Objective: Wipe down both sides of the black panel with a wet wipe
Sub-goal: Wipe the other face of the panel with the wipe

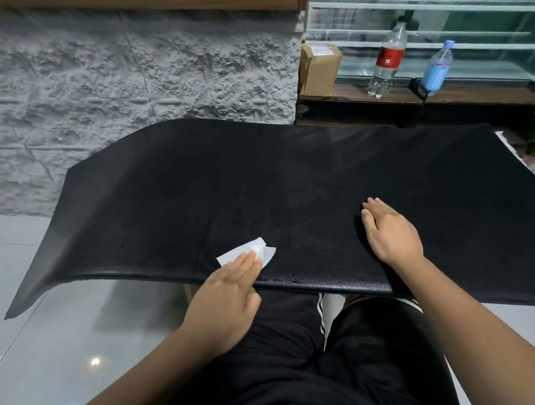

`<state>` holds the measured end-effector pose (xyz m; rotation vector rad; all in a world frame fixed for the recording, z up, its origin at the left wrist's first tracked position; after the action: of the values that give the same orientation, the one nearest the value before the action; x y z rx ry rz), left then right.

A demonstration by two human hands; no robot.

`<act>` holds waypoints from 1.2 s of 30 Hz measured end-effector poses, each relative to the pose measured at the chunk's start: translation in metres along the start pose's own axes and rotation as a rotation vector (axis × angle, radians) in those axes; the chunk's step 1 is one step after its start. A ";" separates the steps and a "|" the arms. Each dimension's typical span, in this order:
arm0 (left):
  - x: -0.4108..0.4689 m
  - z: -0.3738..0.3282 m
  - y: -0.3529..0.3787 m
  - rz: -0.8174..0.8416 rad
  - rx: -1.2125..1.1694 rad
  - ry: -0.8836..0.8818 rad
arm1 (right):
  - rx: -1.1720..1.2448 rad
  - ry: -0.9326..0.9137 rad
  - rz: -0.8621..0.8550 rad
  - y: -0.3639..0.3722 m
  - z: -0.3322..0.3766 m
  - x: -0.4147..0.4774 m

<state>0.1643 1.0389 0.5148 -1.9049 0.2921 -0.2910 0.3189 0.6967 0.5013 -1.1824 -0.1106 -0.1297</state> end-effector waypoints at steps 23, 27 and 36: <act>-0.011 -0.041 0.034 0.160 -0.028 0.209 | 0.007 -0.007 -0.014 -0.001 0.000 0.000; -0.019 -0.012 0.024 0.141 -0.094 0.133 | 0.010 -0.008 -0.021 -0.001 0.000 0.000; -0.023 0.039 0.001 0.009 -0.107 -0.071 | 0.015 0.011 -0.014 -0.002 0.000 0.000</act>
<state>0.1560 1.0801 0.4991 -2.0139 0.2733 -0.2050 0.3186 0.6956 0.5026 -1.1656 -0.1103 -0.1478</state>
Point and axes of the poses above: each hand's wrist, its own x-axis towards the middle knuckle, its own y-axis out of the palm, z = x × y, the point moved 8 cm from there along x, towards the middle knuckle, and after that the axes turned 5 degrees about z, right-handed, at the moved point
